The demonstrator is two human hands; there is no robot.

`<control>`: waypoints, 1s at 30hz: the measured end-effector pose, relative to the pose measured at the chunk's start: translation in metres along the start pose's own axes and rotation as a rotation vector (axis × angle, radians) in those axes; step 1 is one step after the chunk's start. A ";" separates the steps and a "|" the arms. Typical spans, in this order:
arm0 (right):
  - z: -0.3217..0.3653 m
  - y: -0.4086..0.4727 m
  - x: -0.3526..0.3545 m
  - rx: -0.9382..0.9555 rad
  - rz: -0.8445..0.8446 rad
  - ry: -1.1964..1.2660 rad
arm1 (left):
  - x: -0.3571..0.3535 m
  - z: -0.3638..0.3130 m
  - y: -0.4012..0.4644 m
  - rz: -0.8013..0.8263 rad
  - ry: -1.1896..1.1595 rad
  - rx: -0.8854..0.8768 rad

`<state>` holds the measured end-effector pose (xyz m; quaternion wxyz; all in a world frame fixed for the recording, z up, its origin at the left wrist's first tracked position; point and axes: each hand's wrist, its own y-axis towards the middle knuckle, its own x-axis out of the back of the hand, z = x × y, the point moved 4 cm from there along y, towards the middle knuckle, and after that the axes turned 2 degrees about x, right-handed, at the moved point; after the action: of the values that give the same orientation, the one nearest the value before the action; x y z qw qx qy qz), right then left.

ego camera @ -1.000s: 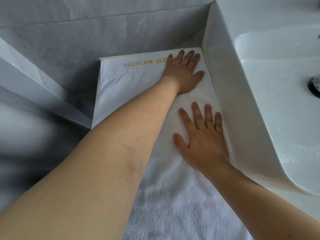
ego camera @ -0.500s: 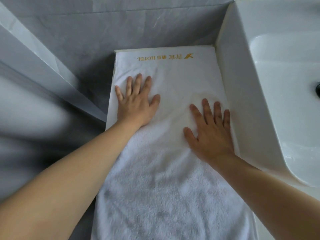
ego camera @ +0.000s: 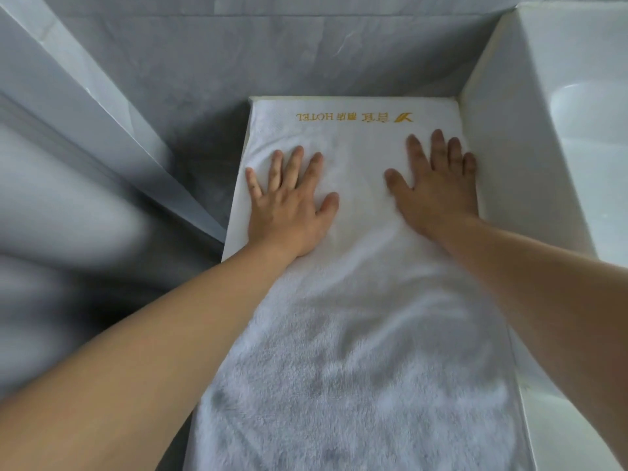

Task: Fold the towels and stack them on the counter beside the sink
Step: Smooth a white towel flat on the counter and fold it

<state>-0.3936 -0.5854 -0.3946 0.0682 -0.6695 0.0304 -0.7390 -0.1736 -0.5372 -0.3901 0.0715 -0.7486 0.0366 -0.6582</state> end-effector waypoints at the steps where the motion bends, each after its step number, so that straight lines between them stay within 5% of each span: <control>1: -0.001 -0.002 0.002 -0.017 -0.005 -0.003 | 0.001 -0.003 0.002 0.017 -0.001 -0.008; 7: -0.002 -0.001 0.004 -0.001 0.001 -0.035 | 0.016 -0.026 -0.040 -0.182 -0.057 -0.105; 13: -0.001 0.000 0.005 -0.007 0.003 -0.027 | -0.011 0.000 -0.080 0.036 0.032 -0.038; 25: 0.002 -0.003 0.007 -0.023 0.026 -0.038 | -0.012 0.012 -0.102 -0.045 0.013 0.059; 30: 0.041 -0.077 0.019 0.073 -0.135 0.154 | -0.012 0.012 -0.101 -0.066 -0.022 0.064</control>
<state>-0.3597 -0.5100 -0.3614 0.0398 -0.6084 -0.0366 -0.7918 -0.1677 -0.4348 -0.3872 0.0742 -0.7538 -0.0100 -0.6528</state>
